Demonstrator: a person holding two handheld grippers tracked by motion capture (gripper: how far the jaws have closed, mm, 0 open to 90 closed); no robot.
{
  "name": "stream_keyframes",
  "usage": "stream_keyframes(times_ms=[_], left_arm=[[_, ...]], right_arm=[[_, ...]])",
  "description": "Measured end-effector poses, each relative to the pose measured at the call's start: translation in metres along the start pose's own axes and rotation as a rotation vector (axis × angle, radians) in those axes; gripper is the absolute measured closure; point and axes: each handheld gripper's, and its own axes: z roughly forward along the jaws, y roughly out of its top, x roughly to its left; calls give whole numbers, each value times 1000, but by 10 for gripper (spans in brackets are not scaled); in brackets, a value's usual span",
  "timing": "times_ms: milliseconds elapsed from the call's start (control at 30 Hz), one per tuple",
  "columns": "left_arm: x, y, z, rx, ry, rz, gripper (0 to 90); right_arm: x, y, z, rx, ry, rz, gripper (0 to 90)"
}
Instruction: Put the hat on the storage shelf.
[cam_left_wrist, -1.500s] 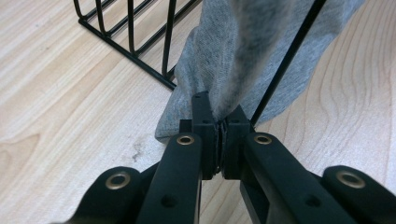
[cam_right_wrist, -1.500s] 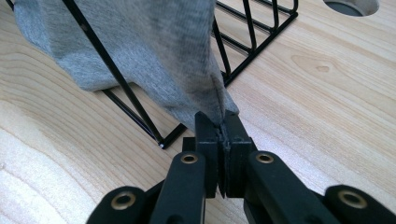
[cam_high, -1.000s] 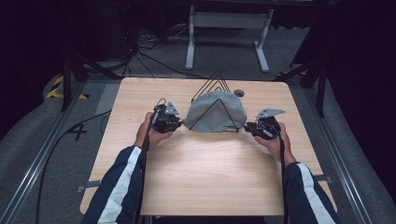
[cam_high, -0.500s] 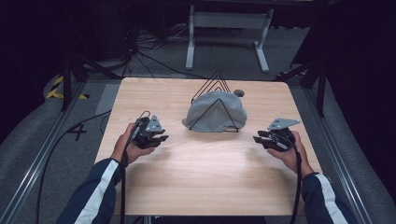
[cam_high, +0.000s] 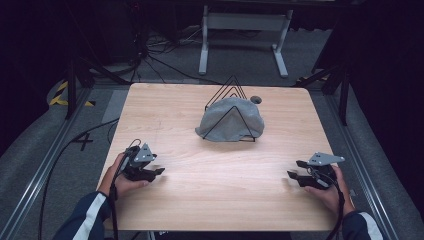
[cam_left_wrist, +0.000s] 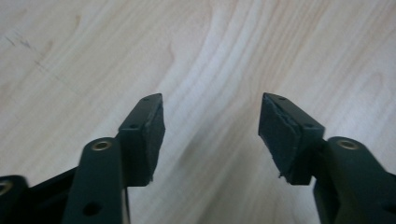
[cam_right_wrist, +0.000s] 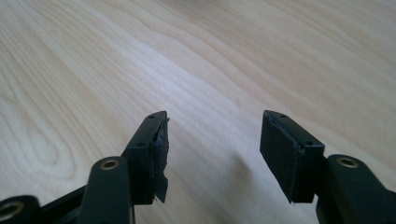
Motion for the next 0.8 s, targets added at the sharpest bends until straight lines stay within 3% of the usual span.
stream_keyframes(times_ms=[300,400,800], left_arm=[[-14,-33,-8,-40,-43,-43,286],[-14,-43,-8,-83,-84,-109,261],[-14,-43,-9,-64,-64,-116,201]], right_arm=[[1,-29,-8,-29,14,83,365],[1,-33,-11,-34,-8,94,322],[2,-33,-10,-25,-28,107,265]])
